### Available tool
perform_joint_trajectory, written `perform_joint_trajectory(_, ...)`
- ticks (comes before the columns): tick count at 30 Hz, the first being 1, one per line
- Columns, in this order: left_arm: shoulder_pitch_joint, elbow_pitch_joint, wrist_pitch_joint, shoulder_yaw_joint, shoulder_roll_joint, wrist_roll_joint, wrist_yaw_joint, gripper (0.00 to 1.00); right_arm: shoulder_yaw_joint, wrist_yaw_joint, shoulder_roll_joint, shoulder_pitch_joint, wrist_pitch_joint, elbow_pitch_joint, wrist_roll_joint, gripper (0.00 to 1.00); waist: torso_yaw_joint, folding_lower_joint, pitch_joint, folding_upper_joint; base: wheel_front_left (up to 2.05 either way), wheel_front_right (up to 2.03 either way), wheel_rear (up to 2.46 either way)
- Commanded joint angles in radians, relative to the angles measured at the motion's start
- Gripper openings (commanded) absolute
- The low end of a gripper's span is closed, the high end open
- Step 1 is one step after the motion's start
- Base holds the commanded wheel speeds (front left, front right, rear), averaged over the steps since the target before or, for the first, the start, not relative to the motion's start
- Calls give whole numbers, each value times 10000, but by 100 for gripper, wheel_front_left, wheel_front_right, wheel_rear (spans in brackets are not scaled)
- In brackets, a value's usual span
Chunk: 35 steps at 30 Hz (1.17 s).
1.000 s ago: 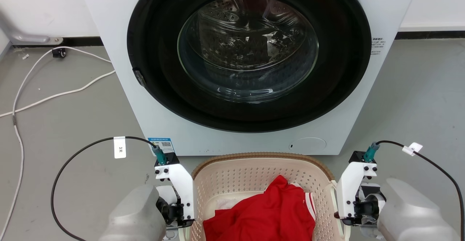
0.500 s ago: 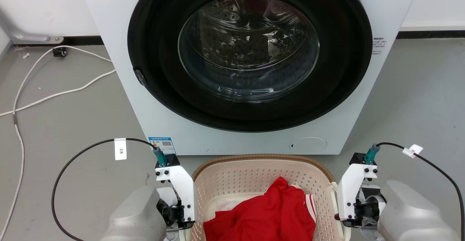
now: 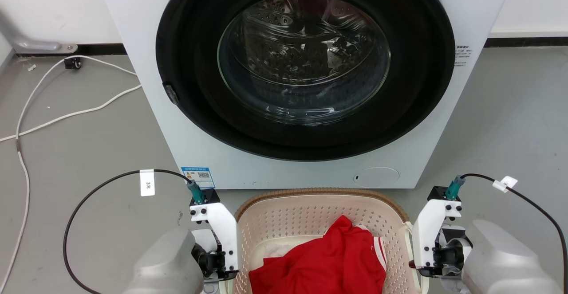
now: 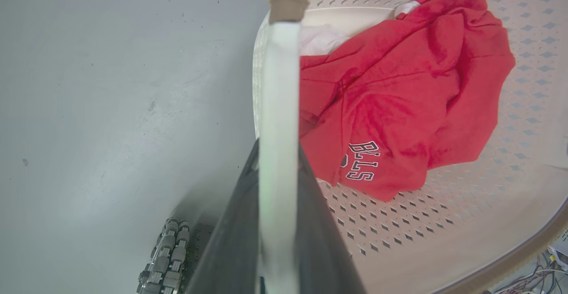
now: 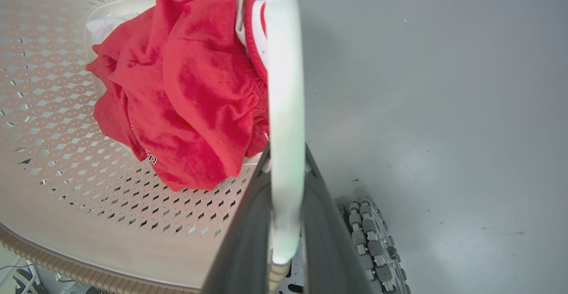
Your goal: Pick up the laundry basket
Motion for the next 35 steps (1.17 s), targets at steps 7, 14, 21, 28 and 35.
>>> perform_joint_trajectory(7,64,-146,-42,-66,-220,-191,-103,0,-81,32,225,13,-7,-91,14,0,-11,0,8,0,0,0,0)
perform_joint_trajectory(14,82,-150,-68,-132,-224,-290,-103,0,-117,34,247,33,-18,-91,21,0,-11,0,6,0,0,0,0)
perform_joint_trajectory(21,85,-175,-75,-211,-211,-374,-103,0,-141,34,242,63,-19,-91,9,0,-4,0,14,0,0,0,0)
perform_joint_trajectory(28,93,-178,-76,-281,-218,-476,-103,0,-175,34,231,99,-31,-92,11,0,5,0,18,0,0,0,0)
perform_joint_trajectory(35,113,-179,-92,-353,-234,-586,-105,0,-200,34,233,110,-52,-92,-15,0,16,0,18,0,0,0,0)
